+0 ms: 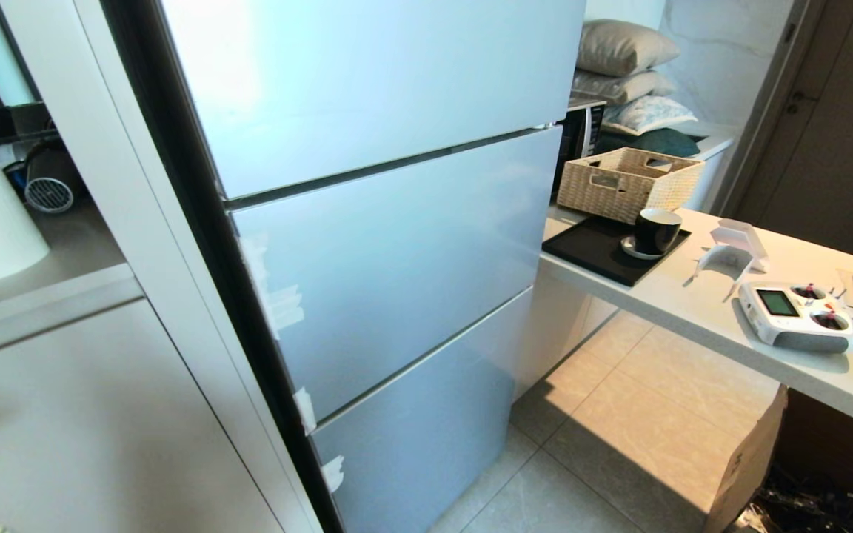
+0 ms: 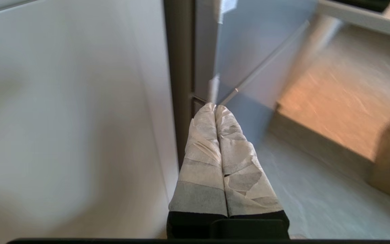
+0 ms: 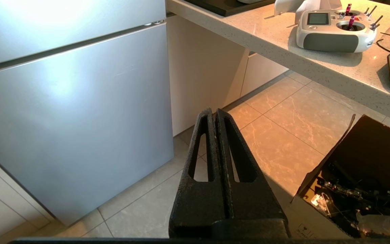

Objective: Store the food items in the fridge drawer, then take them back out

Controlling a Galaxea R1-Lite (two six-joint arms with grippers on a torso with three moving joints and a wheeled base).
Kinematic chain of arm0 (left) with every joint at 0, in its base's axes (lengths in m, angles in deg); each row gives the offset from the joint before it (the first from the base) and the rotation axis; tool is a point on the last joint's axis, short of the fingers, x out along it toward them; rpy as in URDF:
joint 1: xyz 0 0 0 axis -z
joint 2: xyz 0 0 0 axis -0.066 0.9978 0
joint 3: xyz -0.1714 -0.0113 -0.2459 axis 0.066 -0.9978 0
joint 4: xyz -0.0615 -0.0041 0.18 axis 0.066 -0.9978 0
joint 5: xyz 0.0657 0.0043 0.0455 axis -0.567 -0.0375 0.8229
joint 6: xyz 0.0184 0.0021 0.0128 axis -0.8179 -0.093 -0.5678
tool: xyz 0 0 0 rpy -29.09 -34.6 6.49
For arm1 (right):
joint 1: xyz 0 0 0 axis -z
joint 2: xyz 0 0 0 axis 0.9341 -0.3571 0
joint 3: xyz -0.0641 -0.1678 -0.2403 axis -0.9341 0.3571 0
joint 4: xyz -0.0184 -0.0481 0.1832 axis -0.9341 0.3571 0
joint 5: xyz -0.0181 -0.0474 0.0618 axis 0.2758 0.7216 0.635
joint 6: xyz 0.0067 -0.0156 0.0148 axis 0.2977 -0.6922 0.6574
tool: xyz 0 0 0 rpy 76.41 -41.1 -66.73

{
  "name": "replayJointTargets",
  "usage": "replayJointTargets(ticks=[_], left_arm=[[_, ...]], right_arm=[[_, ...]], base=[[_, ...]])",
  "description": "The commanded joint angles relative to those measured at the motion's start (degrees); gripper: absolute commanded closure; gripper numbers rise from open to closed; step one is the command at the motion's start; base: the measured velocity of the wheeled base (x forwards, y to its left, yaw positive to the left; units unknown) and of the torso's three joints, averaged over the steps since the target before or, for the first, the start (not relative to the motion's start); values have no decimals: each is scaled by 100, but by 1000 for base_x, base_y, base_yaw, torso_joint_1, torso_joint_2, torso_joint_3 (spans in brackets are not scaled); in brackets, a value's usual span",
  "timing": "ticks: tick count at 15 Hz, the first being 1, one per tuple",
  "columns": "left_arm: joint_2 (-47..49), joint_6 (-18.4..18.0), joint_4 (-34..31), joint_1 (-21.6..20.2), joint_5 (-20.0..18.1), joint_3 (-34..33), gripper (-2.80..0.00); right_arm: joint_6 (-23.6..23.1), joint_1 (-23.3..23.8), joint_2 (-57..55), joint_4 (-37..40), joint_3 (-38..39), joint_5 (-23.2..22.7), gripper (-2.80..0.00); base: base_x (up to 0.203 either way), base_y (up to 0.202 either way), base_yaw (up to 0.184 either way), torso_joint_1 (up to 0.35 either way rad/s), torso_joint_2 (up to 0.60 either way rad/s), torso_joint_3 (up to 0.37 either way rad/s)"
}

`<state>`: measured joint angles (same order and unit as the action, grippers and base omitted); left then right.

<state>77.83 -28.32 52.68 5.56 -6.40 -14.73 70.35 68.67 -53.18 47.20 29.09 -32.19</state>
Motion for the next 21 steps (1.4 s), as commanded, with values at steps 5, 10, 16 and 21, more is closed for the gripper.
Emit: replayJointTargets(ticks=[5, 10, 16, 21], left_arm=[[3760, 76, 1058, 188, -994, 1026, 0], [5090, 409, 1362, 279, 3, 2018, 0], [6009, 1157, 2012, 828, 928, 2555, 0], [6489, 1377, 2996, 872, 1429, 2640, 0]], right_arm=[[-4, -2, -5, -1, 0, -2, 0], [-4, -2, -5, -1, 0, -2, 0], [-4, -2, -5, -1, 0, -2, 0], [-4, -2, -5, -1, 0, -2, 0]], base=[[0, 0, 0, 0, 0, 0], [0, 0, 0, 0, 0, 0], [0, 0, 0, 0, 0, 0], [0, 0, 0, 0, 0, 0]])
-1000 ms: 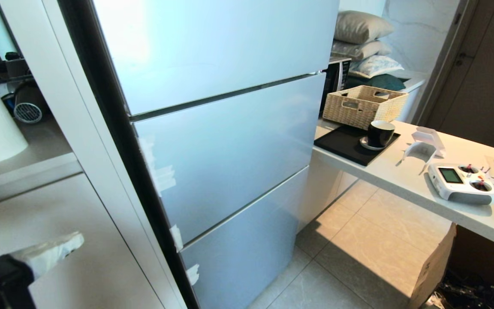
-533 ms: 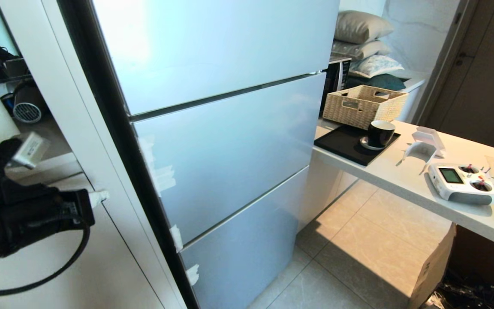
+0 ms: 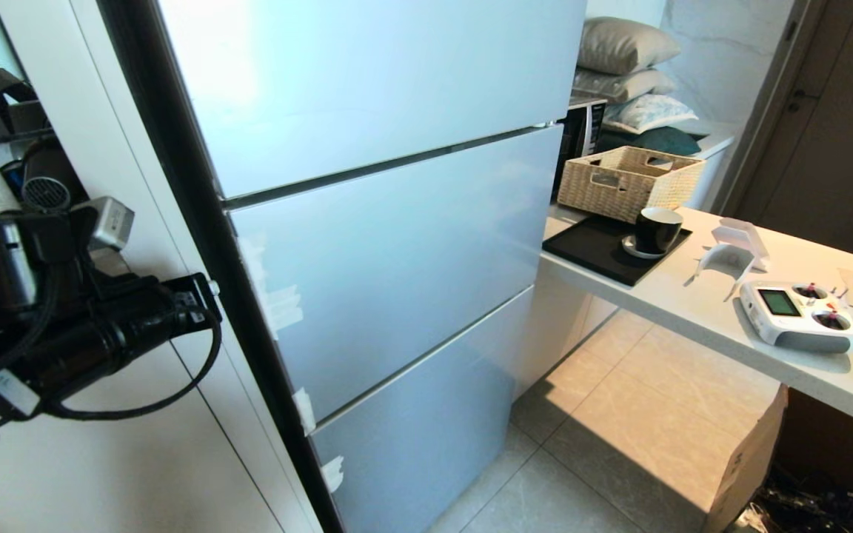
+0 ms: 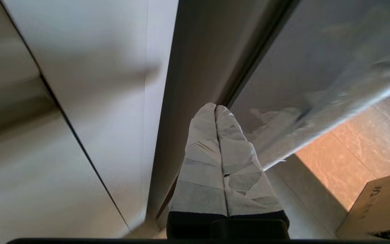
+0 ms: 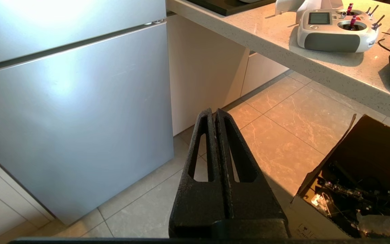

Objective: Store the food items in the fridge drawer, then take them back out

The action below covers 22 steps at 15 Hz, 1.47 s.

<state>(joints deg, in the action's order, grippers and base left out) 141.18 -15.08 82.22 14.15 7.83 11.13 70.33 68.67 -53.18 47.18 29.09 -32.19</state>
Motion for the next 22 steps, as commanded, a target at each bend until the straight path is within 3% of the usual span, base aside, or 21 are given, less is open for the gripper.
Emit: replayJointTargets(ticks=[1, 3, 12, 22], left_arm=[[198, 192, 42, 29, -4, 180, 0], [286, 335, 34, 106, -21, 345, 0], [444, 353, 43, 411, -21, 485, 0], [215, 351, 42, 1096, -21, 81, 0]], right_arm=[[-2, -2, -5, 1, 0, -2, 0], [-2, -2, -5, 1, 0, -2, 0], [-2, -2, -5, 1, 0, -2, 0], [-2, -2, -5, 1, 0, -2, 0]], base=[[0, 0, 0, 0, 0, 0], [0, 0, 0, 0, 0, 0], [0, 0, 0, 0, 0, 0], [0, 0, 0, 0, 0, 0]])
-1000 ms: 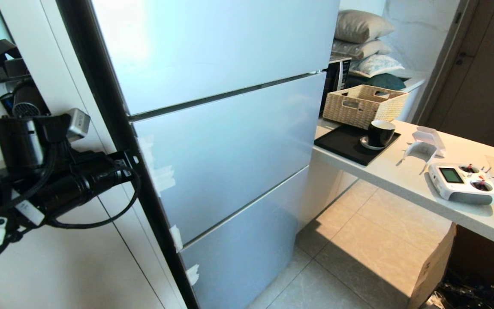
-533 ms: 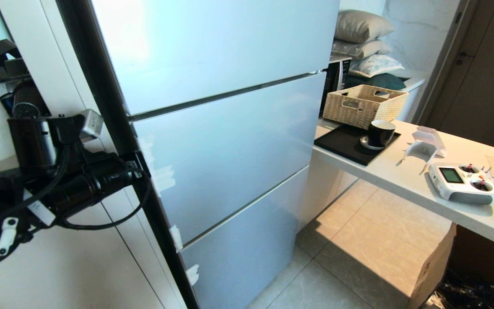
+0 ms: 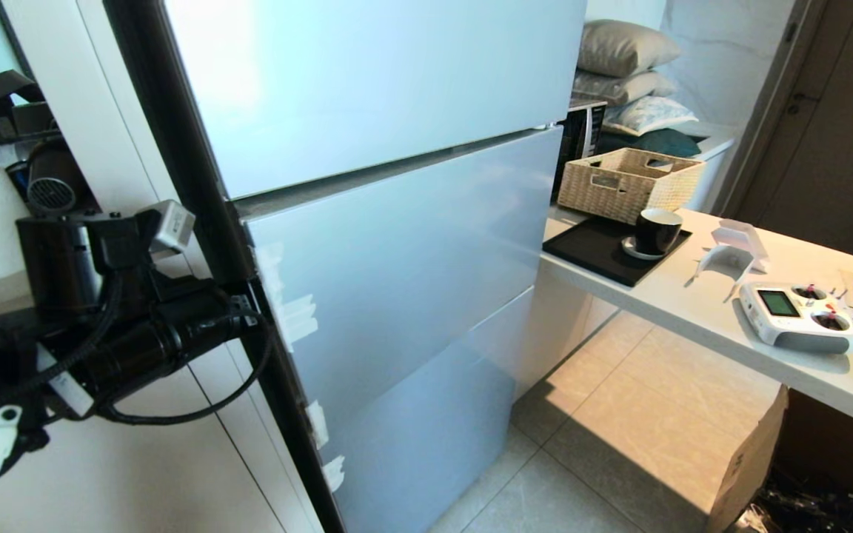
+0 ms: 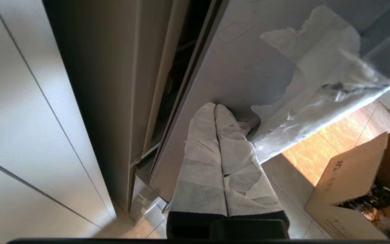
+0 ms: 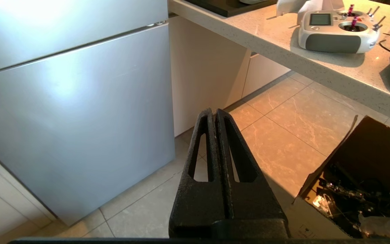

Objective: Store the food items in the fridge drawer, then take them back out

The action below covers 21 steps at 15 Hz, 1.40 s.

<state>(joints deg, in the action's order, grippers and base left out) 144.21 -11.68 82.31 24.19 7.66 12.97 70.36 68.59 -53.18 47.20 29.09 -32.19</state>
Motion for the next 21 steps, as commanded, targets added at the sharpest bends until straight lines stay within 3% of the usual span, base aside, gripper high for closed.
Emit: replayJointTargets(ticks=[1, 9, 13, 17, 20, 21], left_arm=[[-145, 5, 33, 144, -9, -176, 0], [-359, 22, 33, 573, -284, -542, 0], [-491, 22, 33, 890, -658, -624, 0], [-911, 22, 33, 1240, -1559, -954, 0], [-1406, 3, 23, 1329, -2594, -1357, 0], [-1534, -6, 18, 1327, -2723, -1491, 0]], right_arm=[[-4, 5, -5, -1, 0, -2, 0], [-4, 5, -5, -1, 0, -2, 0], [-4, 5, -5, -1, 0, -2, 0], [-4, 5, -5, -1, 0, -2, 0], [-4, 5, -5, -1, 0, -2, 0], [-4, 5, -5, -1, 0, -2, 0]], base=[[0, 0, 0, 0, 0, 0], [0, 0, 0, 0, 0, 0], [0, 0, 0, 0, 0, 0], [0, 0, 0, 0, 0, 0], [0, 0, 0, 0, 0, 0], [0, 0, 0, 0, 0, 0]])
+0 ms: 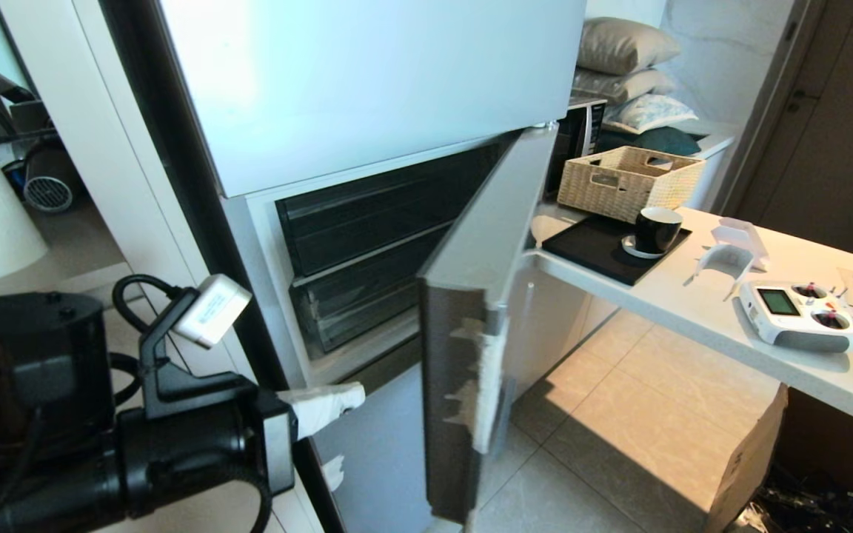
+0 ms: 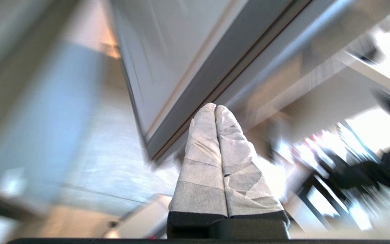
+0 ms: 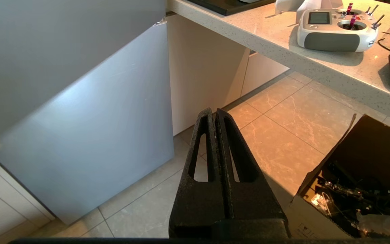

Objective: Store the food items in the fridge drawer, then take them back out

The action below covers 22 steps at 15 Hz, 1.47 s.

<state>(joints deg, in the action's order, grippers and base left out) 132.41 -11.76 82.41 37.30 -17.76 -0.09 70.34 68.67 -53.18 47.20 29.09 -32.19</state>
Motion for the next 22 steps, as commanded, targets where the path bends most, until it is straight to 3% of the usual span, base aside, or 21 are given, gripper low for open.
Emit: replayJointTargets(ticks=[1, 3, 4, 7, 8, 12, 13, 16, 19, 22], left_arm=[[-445, -16, 10, 6, -179, -254, 0], [-712, -52, -15, -10, 99, -327, 0], [-963, -82, -37, -11, 418, -323, 0], [-1645, -364, -187, -100, 1934, -329, 0], [-1825, -496, -292, -302, 2198, -391, 0], [-3540, -1164, -818, -2550, 2334, -1094, 0], [-4122, -1270, -1060, -2926, 2343, -1311, 0], [-5501, -1500, -2155, -3282, 2280, -1778, 0], [-6503, -1872, -3222, -3404, 1826, -2588, 0], [-6716, -2112, -3496, -3411, 1694, -2759, 0]], right_arm=[[-3, -2, -5, -1, 0, -2, 0], [-3, -2, -5, -1, 0, -2, 0], [-3, -2, -5, -1, 0, -2, 0], [-3, -2, -5, -1, 0, -2, 0], [-3, -2, -5, -1, 0, -2, 0], [-3, -2, -5, -1, -7, -2, 0], [-3, -2, -5, -1, 0, -2, 0], [-3, -2, -5, -1, 0, -2, 0], [-3, -2, -5, -1, 0, -2, 0], [-3, -2, -5, -1, 0, -2, 0]], base=[[0, 0, 0, 0, 0, 0], [0, 0, 0, 0, 0, 0], [0, 0, 0, 0, 0, 0], [0, 0, 0, 0, 0, 0], [0, 0, 0, 0, 0, 0], [0, 0, 0, 0, 0, 0], [0, 0, 0, 0, 0, 0], [0, 0, 0, 0, 0, 0], [0, 0, 0, 0, 0, 0], [0, 0, 0, 0, 0, 0]])
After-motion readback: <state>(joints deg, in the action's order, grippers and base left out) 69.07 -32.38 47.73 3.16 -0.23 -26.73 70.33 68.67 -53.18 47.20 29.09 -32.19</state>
